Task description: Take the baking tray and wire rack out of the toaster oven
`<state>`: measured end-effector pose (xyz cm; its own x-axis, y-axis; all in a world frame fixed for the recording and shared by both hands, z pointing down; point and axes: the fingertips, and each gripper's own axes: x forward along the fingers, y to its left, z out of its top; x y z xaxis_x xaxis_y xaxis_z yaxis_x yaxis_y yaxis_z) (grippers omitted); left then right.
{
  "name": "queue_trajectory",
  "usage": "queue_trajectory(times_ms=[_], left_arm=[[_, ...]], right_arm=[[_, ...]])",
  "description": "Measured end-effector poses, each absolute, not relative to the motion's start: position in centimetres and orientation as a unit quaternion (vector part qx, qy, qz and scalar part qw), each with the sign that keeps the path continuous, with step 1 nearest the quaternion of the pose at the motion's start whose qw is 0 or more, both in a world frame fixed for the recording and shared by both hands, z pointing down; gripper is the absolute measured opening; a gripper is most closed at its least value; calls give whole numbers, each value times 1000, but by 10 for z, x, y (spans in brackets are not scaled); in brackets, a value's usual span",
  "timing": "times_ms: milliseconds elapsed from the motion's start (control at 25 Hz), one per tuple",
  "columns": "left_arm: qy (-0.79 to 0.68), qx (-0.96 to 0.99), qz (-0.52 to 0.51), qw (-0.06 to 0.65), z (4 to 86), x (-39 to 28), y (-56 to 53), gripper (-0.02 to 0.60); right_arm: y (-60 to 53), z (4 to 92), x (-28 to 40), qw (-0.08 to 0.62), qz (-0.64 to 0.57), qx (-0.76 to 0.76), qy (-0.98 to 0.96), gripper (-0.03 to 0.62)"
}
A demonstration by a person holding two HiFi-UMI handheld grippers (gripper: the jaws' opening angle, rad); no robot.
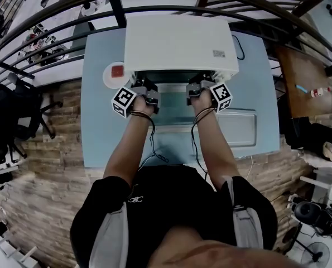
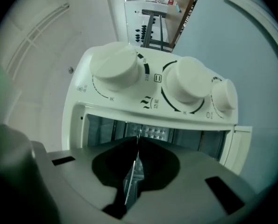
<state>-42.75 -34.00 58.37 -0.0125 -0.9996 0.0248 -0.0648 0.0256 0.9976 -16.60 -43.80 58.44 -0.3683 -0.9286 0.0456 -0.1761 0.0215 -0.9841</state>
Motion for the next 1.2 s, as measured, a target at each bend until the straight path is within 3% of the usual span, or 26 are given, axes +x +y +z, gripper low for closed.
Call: queue_trajectory(times_ms=[1200], left_arm=[[-544, 485, -483, 486, 586, -389, -219, 21]], right_arm=[[-325, 590, -133, 310, -588, -374, 646, 12]])
